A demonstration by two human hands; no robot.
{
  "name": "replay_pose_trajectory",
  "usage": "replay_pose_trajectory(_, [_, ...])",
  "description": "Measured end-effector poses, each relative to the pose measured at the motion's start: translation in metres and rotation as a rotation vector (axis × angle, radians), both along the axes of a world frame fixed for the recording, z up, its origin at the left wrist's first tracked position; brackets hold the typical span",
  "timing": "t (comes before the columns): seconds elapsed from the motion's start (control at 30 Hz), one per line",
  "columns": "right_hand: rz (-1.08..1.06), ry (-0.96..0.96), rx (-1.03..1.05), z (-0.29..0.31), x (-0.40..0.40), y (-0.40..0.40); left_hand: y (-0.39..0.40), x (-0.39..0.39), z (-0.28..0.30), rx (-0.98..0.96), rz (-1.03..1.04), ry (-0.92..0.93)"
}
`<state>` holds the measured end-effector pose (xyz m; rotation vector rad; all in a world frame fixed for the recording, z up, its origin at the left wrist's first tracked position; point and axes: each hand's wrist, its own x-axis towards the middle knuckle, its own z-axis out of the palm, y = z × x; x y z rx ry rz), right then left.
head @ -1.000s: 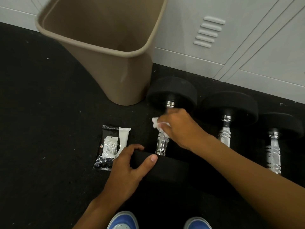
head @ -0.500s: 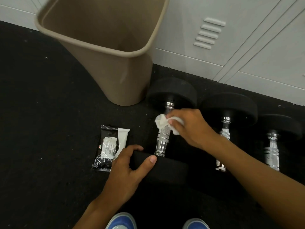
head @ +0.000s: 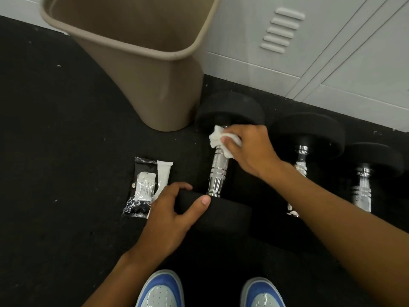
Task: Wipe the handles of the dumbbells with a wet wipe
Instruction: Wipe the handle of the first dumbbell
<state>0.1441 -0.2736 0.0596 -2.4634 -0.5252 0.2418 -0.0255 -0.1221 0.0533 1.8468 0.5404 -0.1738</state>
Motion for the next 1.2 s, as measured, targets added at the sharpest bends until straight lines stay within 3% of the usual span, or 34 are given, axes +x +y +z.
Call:
replay_pose_trajectory(0.17, [0.145, -0.007, 0.056, 0.000, -0.029, -0.012, 0.002, 0.000, 0.000, -0.002, 0.000, 0.018])
replay_pose_trajectory(0.37, [-0.034, -0.075, -0.003, -0.003, -0.007, 0.005, 0.000, -0.001, -0.002, 0.003, 0.010, 0.013])
replay_pose_trajectory(0.53, [0.162, -0.042, 0.040, -0.002, -0.029, -0.004, 0.002, -0.001, 0.000, -0.013, 0.004, 0.021])
replay_pose_trajectory(0.7, [0.084, -0.048, -0.042, 0.001, -0.003, -0.005, 0.000, -0.001, -0.001, -0.011, 0.002, 0.011])
replay_pose_trajectory(0.8, [0.202, -0.081, -0.178, 0.004, -0.008, 0.008, 0.001, -0.001, -0.002, -0.003, -0.019, 0.021])
replay_pose_trajectory(0.9, [0.330, -0.060, -0.157, 0.005, -0.021, -0.009, 0.003, -0.002, -0.002, -0.020, -0.016, 0.028])
replay_pose_trajectory(1.07, [0.086, -0.109, -0.157, 0.000, -0.001, -0.009, 0.001, -0.002, -0.002, -0.010, -0.004, 0.010])
replay_pose_trajectory(1.2, [0.320, -0.121, -0.204, 0.001, -0.022, 0.006, 0.002, -0.001, -0.002, -0.016, -0.008, 0.018])
